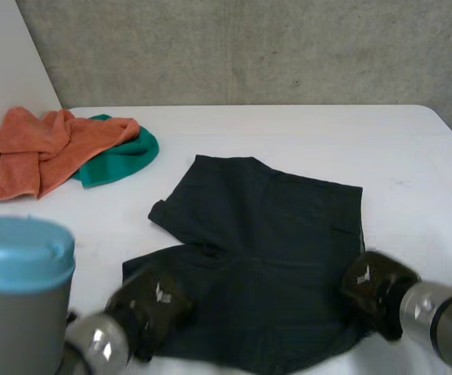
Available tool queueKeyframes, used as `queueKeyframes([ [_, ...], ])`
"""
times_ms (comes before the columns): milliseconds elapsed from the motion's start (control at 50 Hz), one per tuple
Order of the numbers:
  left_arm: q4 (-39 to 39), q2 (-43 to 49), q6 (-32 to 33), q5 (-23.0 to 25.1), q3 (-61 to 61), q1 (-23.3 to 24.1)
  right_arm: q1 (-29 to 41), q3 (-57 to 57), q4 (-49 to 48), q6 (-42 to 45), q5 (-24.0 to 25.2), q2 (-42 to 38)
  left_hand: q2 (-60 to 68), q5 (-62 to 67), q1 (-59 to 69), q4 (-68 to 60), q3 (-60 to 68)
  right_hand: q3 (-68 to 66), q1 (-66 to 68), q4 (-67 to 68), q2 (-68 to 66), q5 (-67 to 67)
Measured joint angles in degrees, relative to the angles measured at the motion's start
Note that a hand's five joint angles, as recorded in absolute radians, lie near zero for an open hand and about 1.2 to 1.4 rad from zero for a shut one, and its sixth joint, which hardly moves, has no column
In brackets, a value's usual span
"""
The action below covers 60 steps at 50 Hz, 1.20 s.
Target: Fold the laundry.
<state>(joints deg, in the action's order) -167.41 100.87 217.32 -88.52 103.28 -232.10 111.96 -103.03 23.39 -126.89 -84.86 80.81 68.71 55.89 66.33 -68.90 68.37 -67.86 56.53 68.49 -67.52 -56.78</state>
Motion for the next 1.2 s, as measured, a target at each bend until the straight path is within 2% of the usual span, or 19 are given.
queueKeyframes([
  [160,-19.32,16.03,3.94,-0.20,-18.44,-5.07,-2.00,13.46,-11.09,-7.97,-0.38,-9.19,0.02,0.00,0.00,-0.02,0.00,0.00,0.00,0.00,-0.03,0.00],
  [240,-27.44,24.21,4.12,-0.13,-27.93,-6.14,-1.62,20.44,-13.74,-10.22,-2.84,-15.34,0.03,0.00,0.00,-0.02,0.01,0.00,0.00,0.00,-0.04,0.00],
  [300,-34.31,32.69,4.10,0.09,-37.61,-6.48,-1.11,27.73,-16.05,-10.92,-7.08,-21.81,0.03,0.00,0.00,-0.02,0.01,0.00,0.00,0.00,-0.05,0.00],
  [380,-39.10,40.79,4.05,0.47,-47.33,-6.43,-0.73,36.19,-19.35,-10.68,-12.32,-29.48,0.03,0.00,0.00,-0.03,0.01,0.00,0.00,0.00,-0.05,0.00],
  [520,-41.36,53.90,3.93,1.97,-64.27,-6.28,-0.39,48.99,-23.42,-9.05,-16.95,-41.13,0.04,0.00,0.00,-0.03,0.01,0.00,0.00,0.00,-0.16,0.00],
  [540,-41.37,55.34,3.91,2.21,-66.07,-6.27,-0.31,50.80,-24.02,-8.66,-17.22,-42.80,-0.86,-0.30,-0.42,0.94,-0.87,5.58,-6.40,-5.57,5.35,5.46],
  [560,-41.37,56.40,3.90,2.40,-67.31,-6.26,-0.25,51.94,-24.46,-8.41,-17.36,-43.87,-2.99,-0.38,-0.52,2.98,-2.82,5.58,-6.40,-5.57,5.35,5.46],
  [580,-41.37,56.93,3.88,2.54,-67.89,-6.26,-0.20,52.54,-24.80,-8.28,-17.42,-44.42,-2.99,-0.38,-0.52,2.98,-2.82,13.79,-14.50,-13.68,14.85,13.15],
  [600,-41.44,58.45,3.81,3.06,-69.43,-6.23,-0.04,54.32,-26.17,-7.91,-17.65,-46.03,-7.81,-3.19,-4.01,7.03,-6.56,31.32,-31.62,-31.10,31.67,29.98],
  [640,-41.62,59.44,3.65,3.57,-70.26,-6.15,0.03,54.98,-26.90,-7.78,-17.74,-46.61,-30.46,-26.56,-30.94,30.79,-29.82,41.57,-39.31,-41.22,43.17,40.15],
  [660,-41.68,59.63,3.56,3.70,-70.36,-6.12,0.11,55.74,-28.08,-7.68,-17.92,-47.24,-30.46,-26.56,-30.94,30.79,-29.82,50.15,-43.55,-50.21,50.42,48.42],
  [680,-41.91,59.88,3.15,4.07,-70.25,-5.97,0.16,56.23,-30.13,-7.81,-18.24,-47.48,-49.97,-46.32,-51.90,50.47,-49.14,54.70,-44.87,-54.55,54.32,52.39],
  [700,-42.01,59.84,2.91,4.19,-70.05,-5.90,0.15,56.25,-30.78,-7.91,-18.36,-47.37,-52.98,-48.90,-53.93,52.98,-52.23,54.88,-44.87,-54.64,54.49,52.51],
  [760,-42.20,59.34,2.25,4.37,-69.18,-5.73,0.08,55.90,-32.22,-8.36,-18.65,-46.60,-52.98,-48.90,-53.93,52.98,-52.23,55.35,-44.87,-54.86,54.64,52.96],
  [820,-42.62,53.25,-1.19,4.15,-62.20,-5.21,-0.25,50.71,-34.54,-11.65,-18.86,-39.31,-56.95,-53.23,-55.57,57.14,-56.10,55.35,-44.87,-54.86,54.64,53.09],
  [900,-42.69,43.80,-5.49,3.33,-51.25,-4.98,-0.36,40.51,-31.74,-16.16,-16.32,-27.97,-57.05,-53.23,-55.56,57.14,-56.10,55.35,-44.87,-54.86,54.64,53.09],
  [980,-42.62,35.58,-9.32,2.71,-41.02,-4.90,-0.38,31.35,-25.74,-19.41,-12.28,-21.04,-57.05,-53.23,-55.56,57.14,-56.10,55.35,-44.87,-54.86,54.64,53.10],
  [1100,-42.19,26.44,-14.95,2.42,-27.68,-4.82,-0.67,20.85,-18.99,-26.39,-7.80,-17.42,-57.05,-53.23,-55.56,57.14,-56.10,55.35,-44.87,-54.86,54.64,53.10],
  [1200,-41.96,22.65,-17.59,2.42,-21.67,-4.86,-1.32,15.29,-20.01,-31.50,-5.31,-17.09,-57.05,-53.23,-55.57,57.15,-56.10,55.15,-44.67,-54.70,54.49,52.93],
])
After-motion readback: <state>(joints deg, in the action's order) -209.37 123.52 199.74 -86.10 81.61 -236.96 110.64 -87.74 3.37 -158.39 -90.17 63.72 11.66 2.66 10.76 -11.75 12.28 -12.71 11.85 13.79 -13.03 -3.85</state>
